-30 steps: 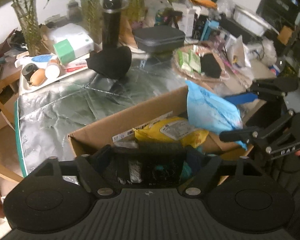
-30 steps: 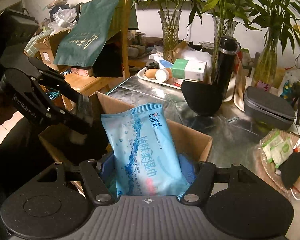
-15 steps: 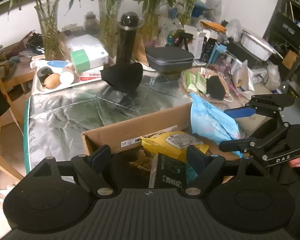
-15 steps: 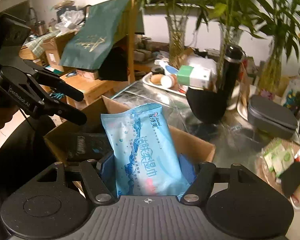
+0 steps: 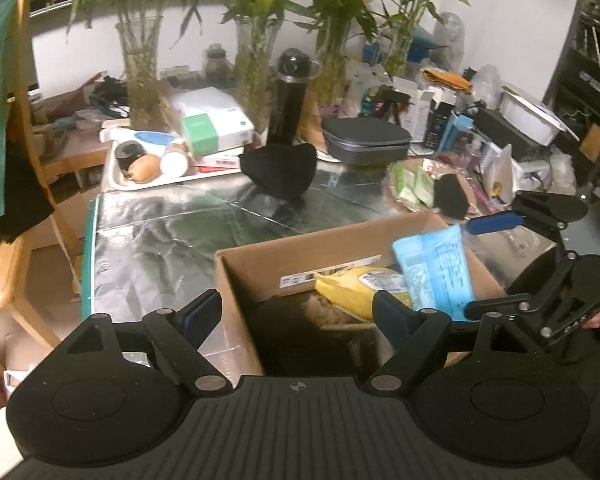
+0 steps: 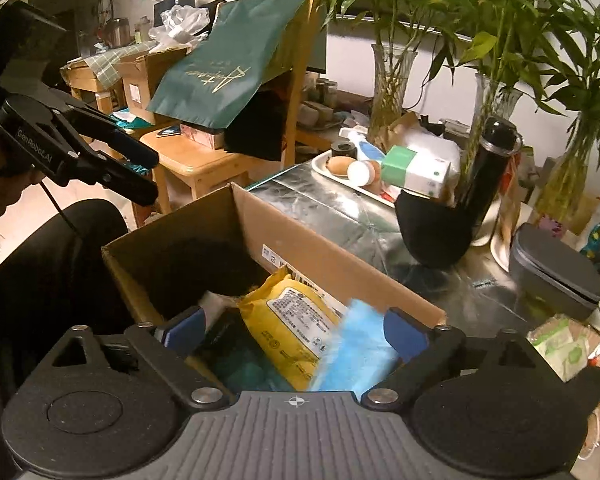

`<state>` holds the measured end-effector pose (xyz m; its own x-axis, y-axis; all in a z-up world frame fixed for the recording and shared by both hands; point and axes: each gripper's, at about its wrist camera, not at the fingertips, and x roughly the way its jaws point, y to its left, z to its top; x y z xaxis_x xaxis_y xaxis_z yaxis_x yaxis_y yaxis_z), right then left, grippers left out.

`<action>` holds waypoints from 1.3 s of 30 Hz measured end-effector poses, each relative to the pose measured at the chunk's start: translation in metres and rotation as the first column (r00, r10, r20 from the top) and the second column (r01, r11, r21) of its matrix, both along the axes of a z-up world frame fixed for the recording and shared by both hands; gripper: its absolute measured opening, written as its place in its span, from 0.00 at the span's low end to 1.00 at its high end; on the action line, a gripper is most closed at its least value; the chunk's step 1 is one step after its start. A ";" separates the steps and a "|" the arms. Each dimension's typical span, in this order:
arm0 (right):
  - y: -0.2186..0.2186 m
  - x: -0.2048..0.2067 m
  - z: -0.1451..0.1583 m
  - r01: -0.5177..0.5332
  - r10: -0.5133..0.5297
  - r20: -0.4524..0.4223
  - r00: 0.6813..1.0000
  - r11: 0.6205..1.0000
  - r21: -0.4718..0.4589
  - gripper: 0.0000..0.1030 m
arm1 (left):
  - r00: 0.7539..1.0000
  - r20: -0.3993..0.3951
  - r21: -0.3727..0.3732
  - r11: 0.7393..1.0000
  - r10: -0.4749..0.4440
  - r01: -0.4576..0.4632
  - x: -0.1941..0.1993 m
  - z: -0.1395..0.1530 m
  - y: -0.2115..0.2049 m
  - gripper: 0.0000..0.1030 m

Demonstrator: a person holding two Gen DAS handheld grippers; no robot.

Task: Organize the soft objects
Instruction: 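Lower the card pack into the box with the left gripper while the right drops the wipes in, then move the left gripper toward the black cup-shaped fabric item by the thermos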

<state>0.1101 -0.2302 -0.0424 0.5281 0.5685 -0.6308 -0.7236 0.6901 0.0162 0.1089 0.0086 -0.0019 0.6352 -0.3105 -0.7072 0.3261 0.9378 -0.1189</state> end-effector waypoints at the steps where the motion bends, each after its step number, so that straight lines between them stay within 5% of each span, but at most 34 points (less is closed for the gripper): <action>1: -0.001 -0.001 0.000 0.007 -0.007 0.002 1.000 1.000 0.000 0.96 | 1.000 0.002 -0.003 1.000 0.007 -0.007 -0.001 -0.001 0.002 0.80; 39: -0.035 0.065 -0.017 0.335 -0.331 -0.088 0.939 0.942 0.030 1.00 | 0.994 0.081 0.004 0.997 0.075 -0.075 0.035 -0.018 0.012 0.80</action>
